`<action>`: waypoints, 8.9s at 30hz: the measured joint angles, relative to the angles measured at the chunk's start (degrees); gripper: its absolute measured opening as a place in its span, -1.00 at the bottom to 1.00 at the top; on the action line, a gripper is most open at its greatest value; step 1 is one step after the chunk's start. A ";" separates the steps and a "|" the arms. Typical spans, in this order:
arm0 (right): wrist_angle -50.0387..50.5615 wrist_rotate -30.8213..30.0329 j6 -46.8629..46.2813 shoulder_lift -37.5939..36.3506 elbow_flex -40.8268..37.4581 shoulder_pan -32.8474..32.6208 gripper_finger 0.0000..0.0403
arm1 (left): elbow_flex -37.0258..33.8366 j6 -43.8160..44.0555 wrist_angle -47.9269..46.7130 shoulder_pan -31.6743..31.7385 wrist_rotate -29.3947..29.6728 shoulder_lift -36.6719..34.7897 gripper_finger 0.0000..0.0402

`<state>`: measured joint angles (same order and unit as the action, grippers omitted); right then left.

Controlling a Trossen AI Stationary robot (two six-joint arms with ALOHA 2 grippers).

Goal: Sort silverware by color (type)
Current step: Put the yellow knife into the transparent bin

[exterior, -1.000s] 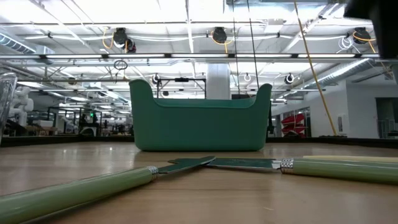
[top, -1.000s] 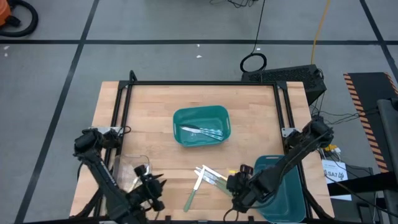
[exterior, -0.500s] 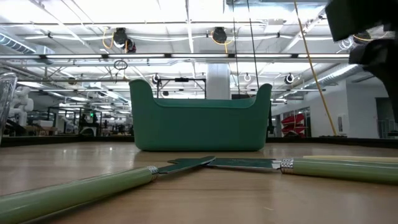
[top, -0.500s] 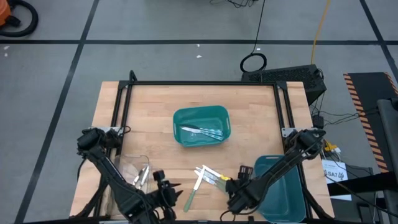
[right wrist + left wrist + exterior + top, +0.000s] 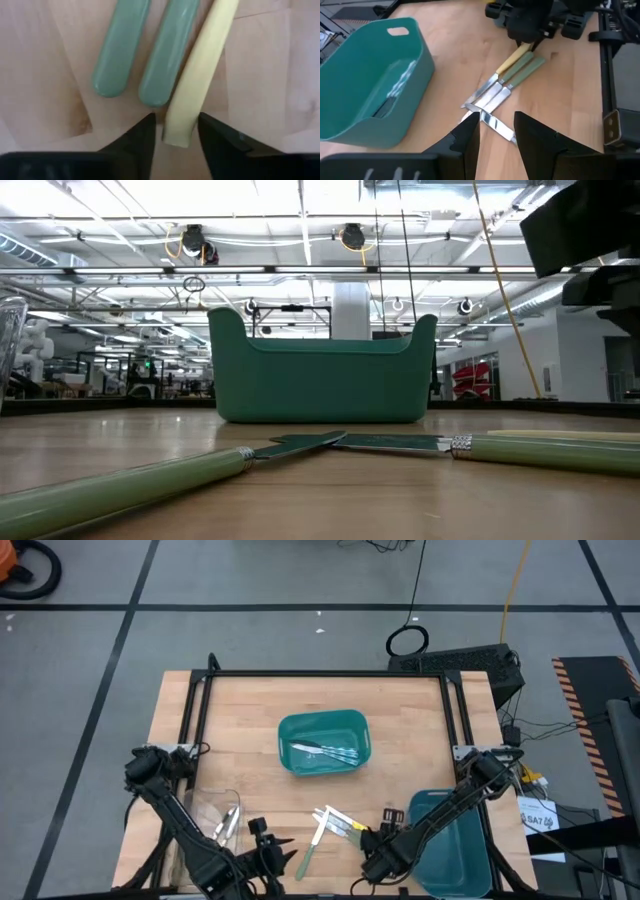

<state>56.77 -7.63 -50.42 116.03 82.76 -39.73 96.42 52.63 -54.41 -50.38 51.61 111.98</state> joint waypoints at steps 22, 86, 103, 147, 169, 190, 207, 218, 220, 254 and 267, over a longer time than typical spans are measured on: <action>3.82 -6.76 -14.74 -0.46 -0.24 -0.99 -0.67 | -0.03 5.36 2.56 -3.33 0.25 3.28 -0.36; -71.57 -44.60 47.01 3.69 9.46 -11.53 -0.67 | -0.04 -35.66 58.39 -2.94 2.29 8.84 -0.36; -76.79 -48.06 51.26 3.69 9.44 -11.77 -0.67 | 0.00 -36.68 61.19 -2.61 4.52 8.81 -0.36; -107.79 -66.37 87.15 3.74 9.46 -11.19 -0.67 | -0.02 -67.15 88.94 -0.08 17.17 8.70 -0.36; -100.51 -81.77 79.29 3.58 9.49 -12.84 0.04 | -0.11 -70.10 85.71 -1.17 18.18 6.81 -0.73; -89.63 -82.36 72.07 3.58 9.49 -16.24 0.07 | -0.02 -4.90 4.28 3.40 -7.78 -9.51 -0.73; -86.00 -82.27 72.14 3.61 9.49 -16.21 0.07 | 0.00 24.85 -33.32 2.95 -49.55 -10.11 -0.73; -84.08 -82.14 72.40 3.65 9.49 -16.21 0.07 | 0.00 45.76 -35.52 -4.24 -57.28 -10.16 -0.73; -84.08 -82.12 72.51 3.65 9.49 -16.21 0.07 | 0.00 50.48 -35.57 -5.44 -59.92 -10.16 -0.73; -75.61 -74.54 48.52 3.69 9.49 -23.96 0.07 | -0.09 75.25 -35.58 -9.26 -65.02 -0.02 -0.62; -75.27 -73.03 47.00 3.69 9.49 -24.78 0.07 | -0.09 75.15 -35.61 -9.38 -63.06 0.00 -0.61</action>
<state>-18.50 -80.66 -3.42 119.72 92.25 -64.51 96.33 127.79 -90.01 -59.77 -11.45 111.98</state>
